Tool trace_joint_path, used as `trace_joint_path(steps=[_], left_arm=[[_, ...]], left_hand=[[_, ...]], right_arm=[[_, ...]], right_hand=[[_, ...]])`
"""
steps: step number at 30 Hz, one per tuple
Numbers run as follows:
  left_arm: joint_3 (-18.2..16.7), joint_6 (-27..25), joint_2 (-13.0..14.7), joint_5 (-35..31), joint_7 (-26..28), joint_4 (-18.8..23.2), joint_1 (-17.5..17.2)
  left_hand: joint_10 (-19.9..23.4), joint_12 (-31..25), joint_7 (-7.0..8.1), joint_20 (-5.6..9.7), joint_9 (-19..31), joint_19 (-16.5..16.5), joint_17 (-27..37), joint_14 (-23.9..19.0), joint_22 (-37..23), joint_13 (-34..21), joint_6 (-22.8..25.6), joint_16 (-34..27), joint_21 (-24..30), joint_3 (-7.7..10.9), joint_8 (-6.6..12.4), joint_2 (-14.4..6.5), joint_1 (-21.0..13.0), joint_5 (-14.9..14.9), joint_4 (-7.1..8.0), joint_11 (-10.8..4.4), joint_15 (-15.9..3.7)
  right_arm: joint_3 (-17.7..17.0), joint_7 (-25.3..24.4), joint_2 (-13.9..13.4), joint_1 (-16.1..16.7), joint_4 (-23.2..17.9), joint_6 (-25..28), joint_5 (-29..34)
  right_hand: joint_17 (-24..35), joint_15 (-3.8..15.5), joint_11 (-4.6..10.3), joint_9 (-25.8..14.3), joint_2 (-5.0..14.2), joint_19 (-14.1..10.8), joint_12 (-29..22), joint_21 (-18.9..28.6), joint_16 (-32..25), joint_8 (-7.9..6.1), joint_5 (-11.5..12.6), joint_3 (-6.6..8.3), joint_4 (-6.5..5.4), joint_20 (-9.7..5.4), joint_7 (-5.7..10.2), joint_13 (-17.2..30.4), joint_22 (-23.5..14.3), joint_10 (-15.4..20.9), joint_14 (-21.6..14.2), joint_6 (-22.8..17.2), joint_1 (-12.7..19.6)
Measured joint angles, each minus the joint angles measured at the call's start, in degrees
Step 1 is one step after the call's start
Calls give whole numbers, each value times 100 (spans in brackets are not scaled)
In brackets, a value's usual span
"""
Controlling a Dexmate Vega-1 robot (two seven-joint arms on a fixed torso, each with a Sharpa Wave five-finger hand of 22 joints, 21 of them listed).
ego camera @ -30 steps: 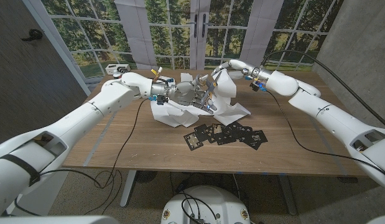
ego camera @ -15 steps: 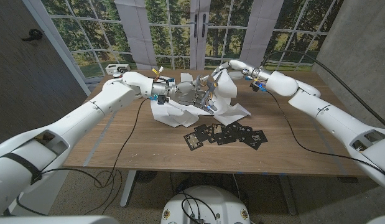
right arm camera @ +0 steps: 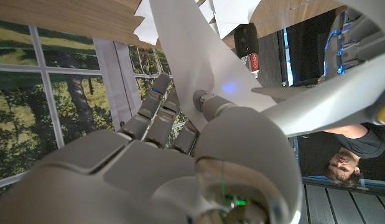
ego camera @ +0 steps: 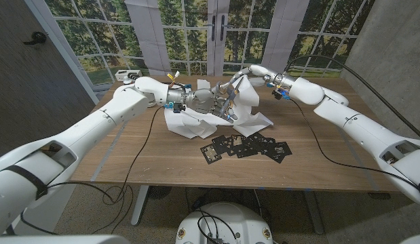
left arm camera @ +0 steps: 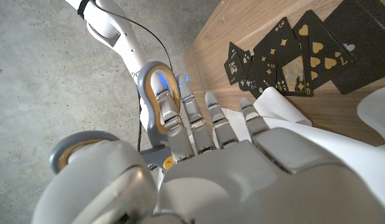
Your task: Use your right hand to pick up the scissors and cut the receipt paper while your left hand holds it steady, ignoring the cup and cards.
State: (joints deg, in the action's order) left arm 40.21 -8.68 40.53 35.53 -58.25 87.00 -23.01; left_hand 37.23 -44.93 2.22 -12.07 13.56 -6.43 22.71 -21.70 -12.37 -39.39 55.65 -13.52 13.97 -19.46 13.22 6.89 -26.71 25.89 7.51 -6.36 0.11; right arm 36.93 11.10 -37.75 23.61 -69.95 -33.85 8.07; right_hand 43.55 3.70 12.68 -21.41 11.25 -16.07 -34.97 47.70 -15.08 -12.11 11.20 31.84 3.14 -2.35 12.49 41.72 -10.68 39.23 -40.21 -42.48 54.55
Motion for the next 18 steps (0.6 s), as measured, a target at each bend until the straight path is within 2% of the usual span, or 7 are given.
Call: trace_joint_path(steps=[10, 18], left_arm=[[22, 34, -37, -34, 16, -24, 31], [37, 58, -73, -51, 11, -86, 50]], left_hand=[[19, 2, -72, 0, 0, 0, 0, -21, 0, 20, 72, 0, 0, 0, 44, 0, 0, 0, 0, -18, -21], [92, 23, -103, 0, 11, 0, 0, -53, 0, 21, 103, -25, 0, 47, 83, -31, -31, 0, 0, 27, -53]], right_arm=[[13, -10, 20, -22, 52, -51, -9], [17, -21, 30, -36, 80, -64, -17]], right_hand=[[7, 0, 0, 0, 0, 0, 3, 0, 0, 0, 11, 0, 0, 0, -31, 17, 0, 0, 0, -31, 0], [-4, 0, 30, 0, 0, 0, 23, 0, 0, 0, 22, 1, -1, 0, -31, 35, 0, 31, 0, -31, 0]])
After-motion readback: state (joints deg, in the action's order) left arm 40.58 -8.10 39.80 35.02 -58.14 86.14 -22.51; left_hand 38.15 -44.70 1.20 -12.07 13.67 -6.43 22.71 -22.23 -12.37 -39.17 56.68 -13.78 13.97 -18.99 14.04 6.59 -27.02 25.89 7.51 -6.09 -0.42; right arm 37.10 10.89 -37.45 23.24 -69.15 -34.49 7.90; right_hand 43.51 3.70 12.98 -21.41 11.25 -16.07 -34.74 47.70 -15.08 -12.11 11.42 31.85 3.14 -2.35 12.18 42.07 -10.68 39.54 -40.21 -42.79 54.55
